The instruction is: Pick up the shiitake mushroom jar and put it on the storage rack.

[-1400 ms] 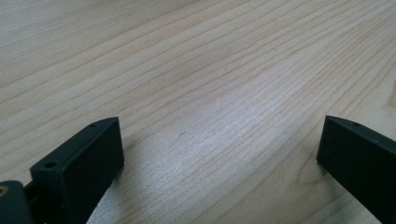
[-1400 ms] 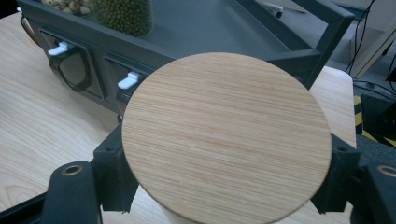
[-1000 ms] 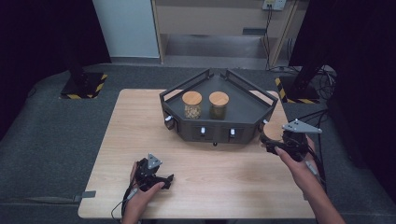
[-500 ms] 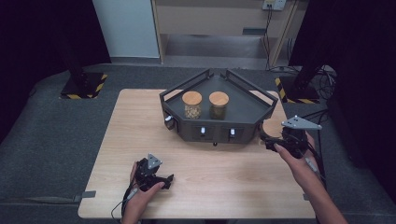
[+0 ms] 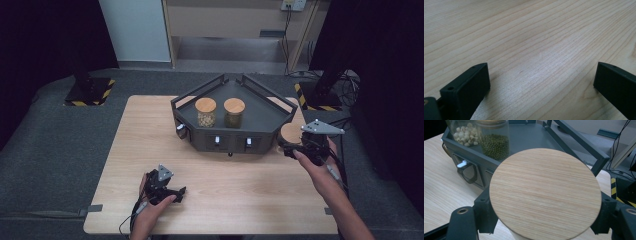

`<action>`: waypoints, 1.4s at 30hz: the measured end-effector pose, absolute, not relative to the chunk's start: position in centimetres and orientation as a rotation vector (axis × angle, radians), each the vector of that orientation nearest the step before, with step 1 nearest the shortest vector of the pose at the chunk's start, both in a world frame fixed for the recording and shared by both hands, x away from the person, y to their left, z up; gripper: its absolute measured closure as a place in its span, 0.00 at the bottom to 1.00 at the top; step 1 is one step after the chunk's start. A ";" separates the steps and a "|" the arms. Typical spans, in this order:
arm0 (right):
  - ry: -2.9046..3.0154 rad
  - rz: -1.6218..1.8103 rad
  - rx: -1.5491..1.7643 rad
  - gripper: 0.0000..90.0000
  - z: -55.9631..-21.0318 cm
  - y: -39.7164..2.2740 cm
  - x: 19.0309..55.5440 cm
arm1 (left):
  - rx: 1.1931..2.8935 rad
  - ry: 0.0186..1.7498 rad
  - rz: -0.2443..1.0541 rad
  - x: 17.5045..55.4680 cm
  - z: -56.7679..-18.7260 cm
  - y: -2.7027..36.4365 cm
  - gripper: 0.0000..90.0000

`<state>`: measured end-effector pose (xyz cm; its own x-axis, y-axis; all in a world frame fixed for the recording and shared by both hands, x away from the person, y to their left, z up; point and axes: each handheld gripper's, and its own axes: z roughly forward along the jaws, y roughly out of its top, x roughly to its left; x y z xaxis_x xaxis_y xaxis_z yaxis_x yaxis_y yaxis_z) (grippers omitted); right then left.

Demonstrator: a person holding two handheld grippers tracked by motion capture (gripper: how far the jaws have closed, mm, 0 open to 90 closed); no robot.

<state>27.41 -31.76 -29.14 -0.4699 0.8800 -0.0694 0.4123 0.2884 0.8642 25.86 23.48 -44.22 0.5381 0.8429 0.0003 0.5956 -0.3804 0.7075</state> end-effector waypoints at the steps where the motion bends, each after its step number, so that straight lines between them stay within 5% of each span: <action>1: 2.011 1.106 1.150 0.29 -29.1 -31.7 27.4 | 2.113 1.158 0.480 25.9 -44.2 23.5 0.00; 42: 1.991 1.091 1.203 0.29 -28.4 -31.8 29.6 | 2.113 1.157 0.480 25.9 -44.2 23.5 0.00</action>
<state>29.57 -31.83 -28.44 -0.4374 0.8977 -0.0537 0.4379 0.2647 0.8592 25.87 23.49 -44.22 0.5384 0.8427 -0.0002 0.5956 -0.3804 0.7075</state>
